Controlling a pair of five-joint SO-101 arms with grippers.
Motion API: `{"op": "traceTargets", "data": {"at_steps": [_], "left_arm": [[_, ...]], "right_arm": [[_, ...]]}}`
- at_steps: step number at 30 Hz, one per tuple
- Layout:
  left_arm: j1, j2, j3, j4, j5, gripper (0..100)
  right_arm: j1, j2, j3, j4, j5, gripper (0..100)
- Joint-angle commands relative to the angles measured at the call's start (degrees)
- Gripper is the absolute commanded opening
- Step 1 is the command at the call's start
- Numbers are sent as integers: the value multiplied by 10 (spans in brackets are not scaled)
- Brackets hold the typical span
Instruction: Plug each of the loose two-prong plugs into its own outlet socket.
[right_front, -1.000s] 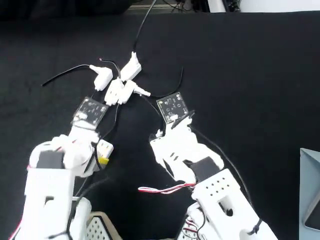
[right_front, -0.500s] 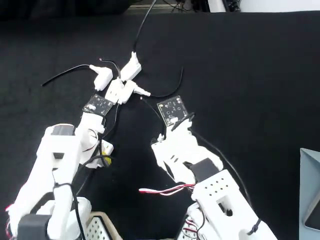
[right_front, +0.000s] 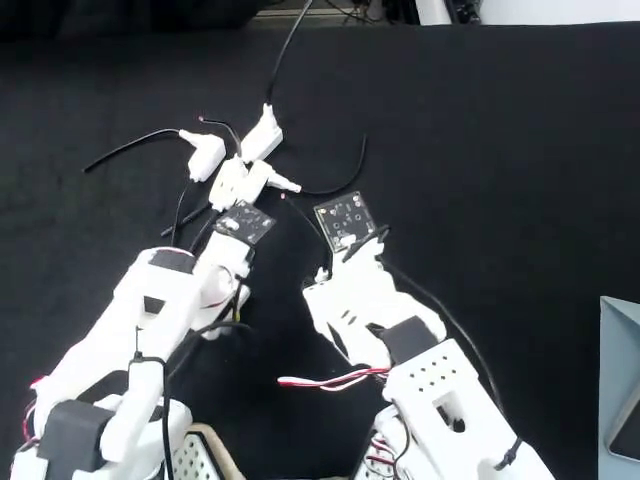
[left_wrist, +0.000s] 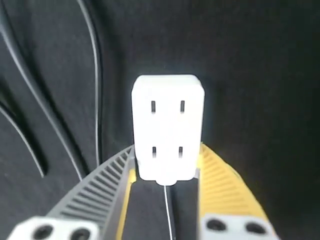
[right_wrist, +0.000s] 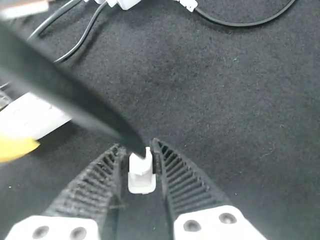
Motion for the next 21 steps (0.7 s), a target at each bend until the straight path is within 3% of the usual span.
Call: {"op": "traceTargets", "data": {"at_steps": [1,8,14,21], "left_arm": [[14,4,-44,-47,0,116],[16,28,-88,-67,-4,306],[18,50,-114,-62,-156,287],[15,52,-116,-61,-159,288]], "right_arm": [[7,1,-4,-10,-6,13],[7,1,-4,-10,-6,13],[8,1,-4,-10,-6,13],[32,1,-6,-11,-6,13]]}}
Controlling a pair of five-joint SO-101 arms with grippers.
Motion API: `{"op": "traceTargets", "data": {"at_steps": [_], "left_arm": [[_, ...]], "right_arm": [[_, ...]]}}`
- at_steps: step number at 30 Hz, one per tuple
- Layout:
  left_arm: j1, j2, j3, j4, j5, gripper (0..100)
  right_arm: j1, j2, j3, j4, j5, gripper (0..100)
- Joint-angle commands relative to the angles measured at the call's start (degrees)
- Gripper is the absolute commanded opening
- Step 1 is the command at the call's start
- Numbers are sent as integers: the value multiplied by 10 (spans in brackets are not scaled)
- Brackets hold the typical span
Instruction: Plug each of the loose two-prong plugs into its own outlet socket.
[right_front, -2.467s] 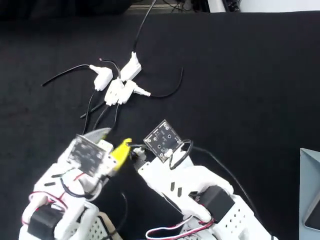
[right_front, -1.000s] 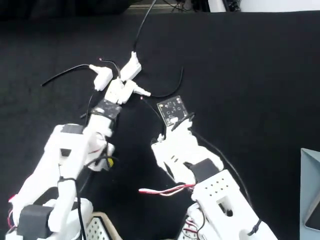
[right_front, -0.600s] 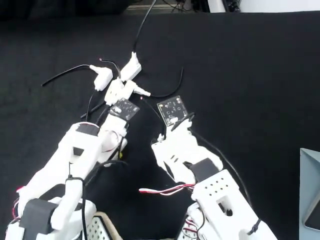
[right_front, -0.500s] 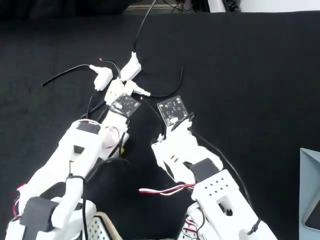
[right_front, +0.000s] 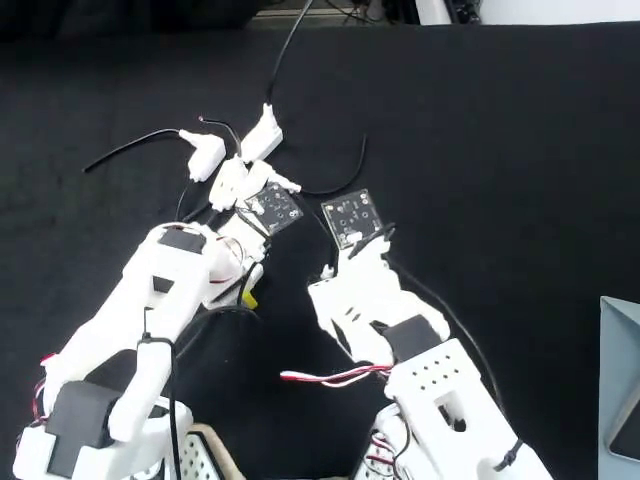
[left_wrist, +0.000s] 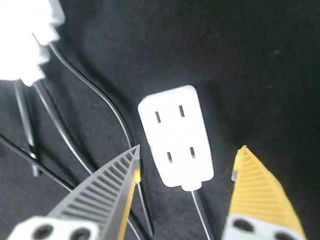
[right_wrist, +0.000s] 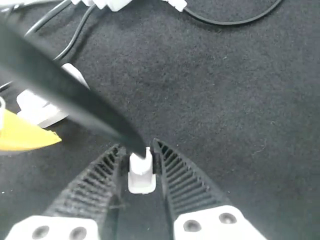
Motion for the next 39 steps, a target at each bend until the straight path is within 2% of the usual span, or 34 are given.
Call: {"op": "traceTargets", "data": {"at_steps": [1,7,11,15,25,29,32,36,39], "left_arm": [[3,-3,-24,-4,-6,288],[6,-2,-7,-37,-10,287],[20,-2,-6,-62,-40,230],[44,-2,2,-66,-75,220],[60,-4,28,-65,-80,220],[77,-9,49,-65,-114,221],[71,-9,34,-61,-99,228],[35,-10,15,-59,-62,309],[20,-10,-6,-40,-55,307]], "right_arm": [[11,1,-6,-11,-6,13],[11,1,-7,-11,-6,13],[11,1,-6,-11,-6,13],[11,1,-5,-11,-6,13],[11,1,-4,-11,-6,13],[11,1,-4,-11,-6,13],[11,1,-4,-10,-6,13],[11,1,-4,-9,-6,13],[11,1,-4,-9,-6,13]]}}
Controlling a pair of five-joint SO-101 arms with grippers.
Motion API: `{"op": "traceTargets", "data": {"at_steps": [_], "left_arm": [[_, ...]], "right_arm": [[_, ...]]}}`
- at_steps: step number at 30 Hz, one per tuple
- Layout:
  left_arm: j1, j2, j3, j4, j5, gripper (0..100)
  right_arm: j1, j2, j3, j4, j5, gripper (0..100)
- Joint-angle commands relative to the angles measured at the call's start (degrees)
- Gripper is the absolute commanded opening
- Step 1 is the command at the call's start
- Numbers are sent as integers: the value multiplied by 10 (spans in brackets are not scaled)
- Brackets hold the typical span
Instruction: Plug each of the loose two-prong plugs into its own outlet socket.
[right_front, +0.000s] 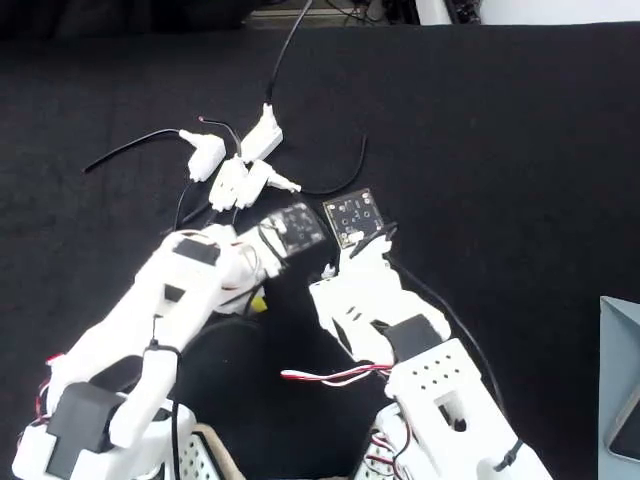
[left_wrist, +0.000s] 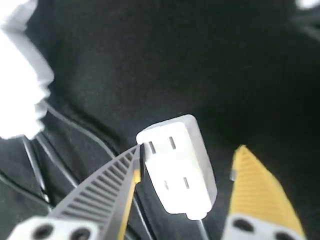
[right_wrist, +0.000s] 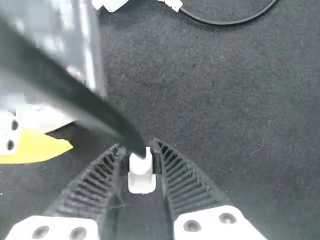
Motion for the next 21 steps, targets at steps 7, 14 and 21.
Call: {"op": "traceTargets", "data": {"at_steps": [7,14,21], "left_arm": [[-26,-30,-92,136,32,305],[-59,-187,-90,207,102,305],[-231,-303,-70,250,192,305]], "right_arm": [[39,1,-15,-11,-6,13],[55,1,-36,-11,0,13],[11,6,-96,-4,64,12]]}}
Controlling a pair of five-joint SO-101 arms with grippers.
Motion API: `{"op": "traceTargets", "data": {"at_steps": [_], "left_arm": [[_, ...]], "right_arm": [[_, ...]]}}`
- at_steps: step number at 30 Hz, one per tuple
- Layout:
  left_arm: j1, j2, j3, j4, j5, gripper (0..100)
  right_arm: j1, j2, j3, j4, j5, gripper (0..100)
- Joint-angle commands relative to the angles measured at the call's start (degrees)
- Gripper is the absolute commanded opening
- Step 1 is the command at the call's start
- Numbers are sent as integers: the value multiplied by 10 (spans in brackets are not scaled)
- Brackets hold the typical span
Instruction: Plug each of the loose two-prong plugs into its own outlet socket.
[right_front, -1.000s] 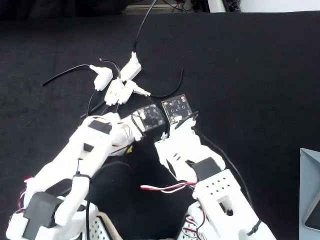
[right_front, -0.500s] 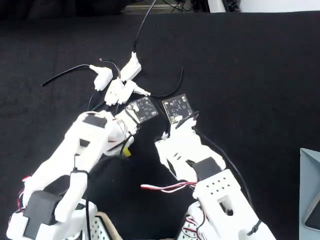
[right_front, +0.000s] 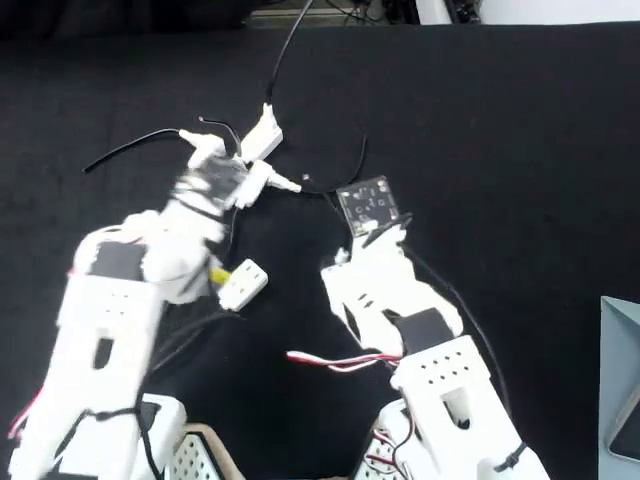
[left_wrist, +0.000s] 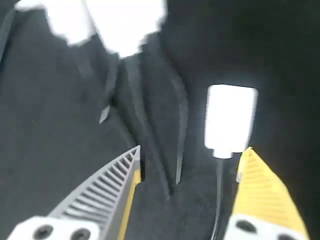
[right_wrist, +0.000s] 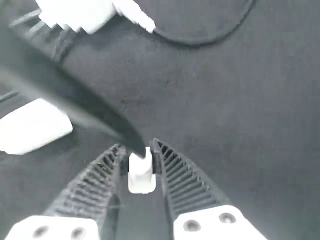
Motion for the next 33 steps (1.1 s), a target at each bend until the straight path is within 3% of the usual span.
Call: {"op": "traceTargets", "data": {"at_steps": [1,7,11,16,28,33], "left_arm": [[-117,-71,7,11,53,305],[-211,-143,98,11,105,305],[-240,-204,172,2,169,305],[-264,-295,278,-72,235,305],[-264,-468,393,-84,239,305],[-264,-498,394,-51,238,305]], "right_arm": [[-47,2,-59,-4,15,12],[-151,74,-113,16,18,12],[-175,156,-157,1,18,12],[-179,233,-171,-72,41,12],[-199,352,-173,-201,66,12],[-204,392,-170,-254,68,12]]}}
